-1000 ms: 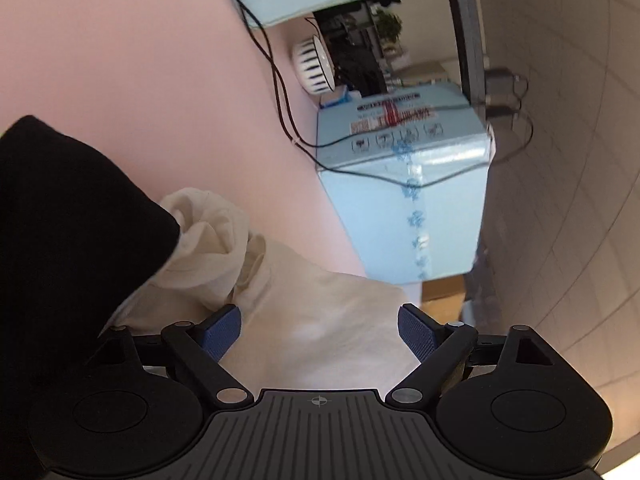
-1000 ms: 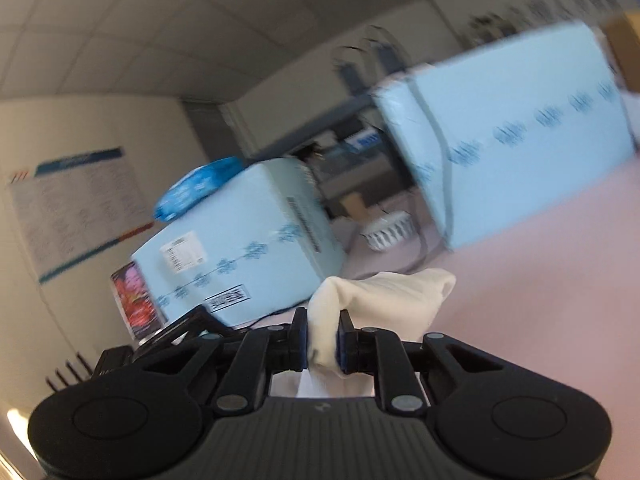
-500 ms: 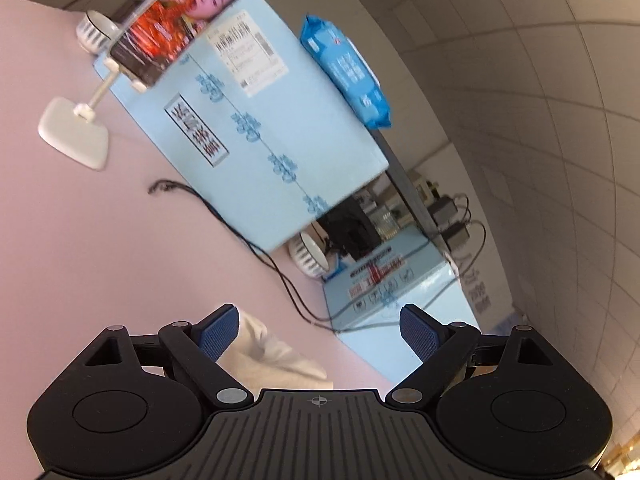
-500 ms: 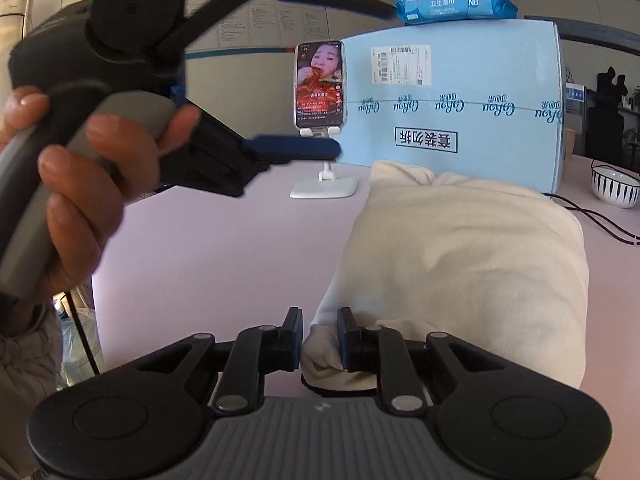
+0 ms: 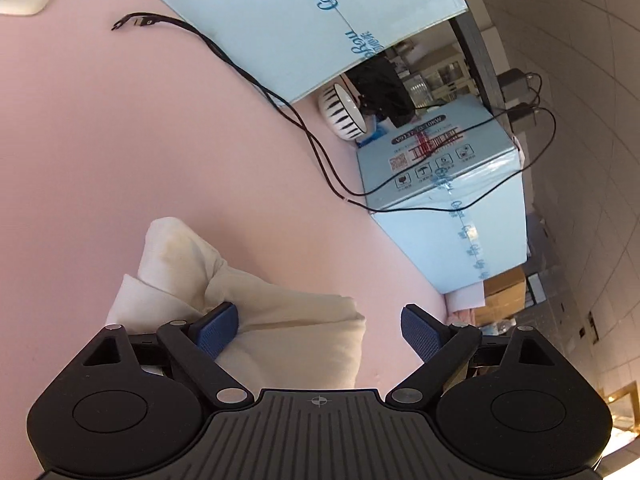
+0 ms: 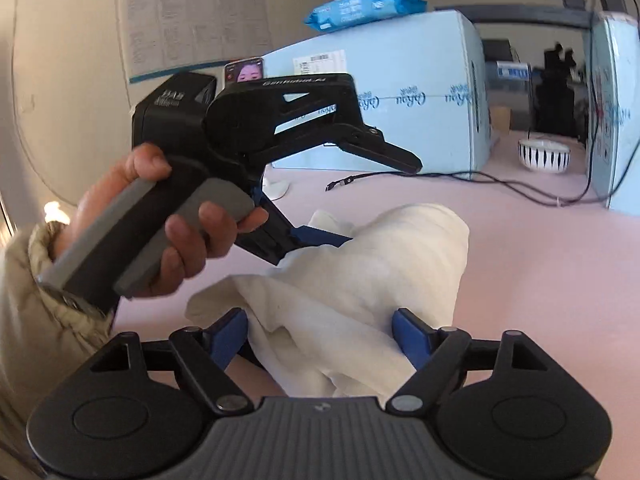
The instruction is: Fold clothes
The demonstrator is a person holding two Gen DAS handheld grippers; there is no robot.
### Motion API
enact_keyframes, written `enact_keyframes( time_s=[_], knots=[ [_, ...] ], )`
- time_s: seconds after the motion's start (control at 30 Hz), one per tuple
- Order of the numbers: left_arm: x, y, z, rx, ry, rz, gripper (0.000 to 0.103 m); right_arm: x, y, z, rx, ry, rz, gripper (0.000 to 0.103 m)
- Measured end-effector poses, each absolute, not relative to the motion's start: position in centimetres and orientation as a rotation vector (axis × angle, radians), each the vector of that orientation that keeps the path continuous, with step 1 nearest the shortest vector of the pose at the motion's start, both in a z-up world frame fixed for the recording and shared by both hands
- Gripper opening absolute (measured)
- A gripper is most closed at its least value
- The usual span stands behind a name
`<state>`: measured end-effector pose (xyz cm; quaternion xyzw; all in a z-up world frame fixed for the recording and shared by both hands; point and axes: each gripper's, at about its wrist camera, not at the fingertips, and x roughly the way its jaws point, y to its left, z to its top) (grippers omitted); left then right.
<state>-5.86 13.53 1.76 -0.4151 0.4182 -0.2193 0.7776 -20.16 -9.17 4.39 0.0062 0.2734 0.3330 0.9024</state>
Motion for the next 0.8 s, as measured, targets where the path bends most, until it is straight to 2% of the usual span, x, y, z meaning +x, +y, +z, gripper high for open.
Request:
enact_keyframes(
  time_s=[0.07, 0.13, 0.2, 0.33, 0.43, 0.6, 0.7, 0.8],
  knots=[
    [-7.2, 15.1, 3.3, -0.957, 0.902, -0.472, 0.091, -19.4, -11.2, 6.4, 0.16, 0.542, 0.729, 0.081],
    [-9.7, 16.3, 5.0, -0.948, 0.814, -0.497, 0.091, -18.0, -12.4, 8.1, 0.248, 0.51, 0.734, 0.082],
    [-12.6, 17.4, 5.1, -1.007, 0.748, -0.444, 0.091, -15.6, -12.6, 8.6, 0.302, 0.556, 0.748, 0.082],
    [-16.1, 18.7, 3.7, -1.148, 0.733, -0.393, 0.091, -9.4, -10.1, 4.1, 0.406, 0.848, 0.759, 0.085],
    [-17.1, 17.9, 4.2, -1.14, 0.762, -0.409, 0.091, -9.4, -10.0, 5.6, 0.383, 0.848, 0.755, 0.086],
    [-16.1, 14.2, 5.3, -1.022, 0.758, -0.44, 0.097, -9.9, -13.9, 7.0, 0.681, 0.798, 0.74, 0.09],
    [-13.8, 13.7, 0.1, -1.127, 1.011, -0.36, 0.096, -10.2, -15.4, 5.0, 0.834, 0.868, 0.761, 0.09],
    [-15.7, 15.7, -1.6, -1.292, 0.968, -0.349, 0.097, -10.3, -15.6, 4.4, 0.908, 0.902, 0.846, 0.09]
  ],
)
